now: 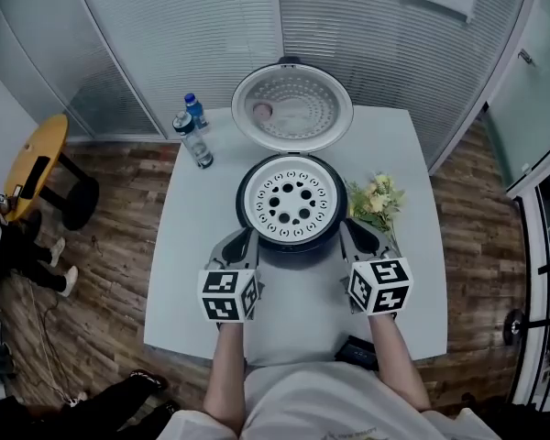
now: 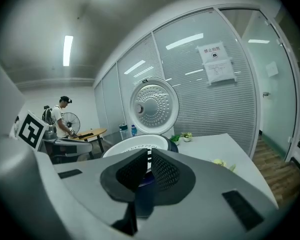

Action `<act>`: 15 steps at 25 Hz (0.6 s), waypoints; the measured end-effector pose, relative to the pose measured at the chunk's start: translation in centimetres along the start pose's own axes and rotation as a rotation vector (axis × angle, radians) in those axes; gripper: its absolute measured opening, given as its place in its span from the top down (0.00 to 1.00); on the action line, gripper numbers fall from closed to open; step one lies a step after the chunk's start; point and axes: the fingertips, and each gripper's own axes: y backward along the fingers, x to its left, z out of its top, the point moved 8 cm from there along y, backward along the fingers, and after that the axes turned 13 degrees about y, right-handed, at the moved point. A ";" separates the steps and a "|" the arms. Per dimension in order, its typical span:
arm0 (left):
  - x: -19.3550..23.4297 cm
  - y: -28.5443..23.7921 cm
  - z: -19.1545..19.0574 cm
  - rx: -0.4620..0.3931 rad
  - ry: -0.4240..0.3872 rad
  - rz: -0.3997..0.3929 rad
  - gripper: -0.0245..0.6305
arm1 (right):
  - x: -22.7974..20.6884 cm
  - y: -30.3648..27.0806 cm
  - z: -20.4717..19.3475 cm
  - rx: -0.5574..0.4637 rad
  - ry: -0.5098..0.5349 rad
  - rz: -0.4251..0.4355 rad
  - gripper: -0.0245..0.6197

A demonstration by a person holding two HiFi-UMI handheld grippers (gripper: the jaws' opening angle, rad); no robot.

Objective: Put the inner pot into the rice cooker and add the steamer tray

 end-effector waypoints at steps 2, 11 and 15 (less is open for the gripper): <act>-0.1 0.5 -0.1 -0.010 0.033 -0.021 0.94 | 0.1 0.5 -0.1 -0.011 -0.012 0.007 0.92; -1.2 1.2 0.0 -0.019 0.037 -0.031 0.95 | 0.2 1.3 -0.3 0.004 0.018 0.012 0.93; -1.3 1.4 0.0 -0.014 0.047 -0.033 0.95 | 0.2 1.4 -0.1 0.011 0.027 0.011 0.93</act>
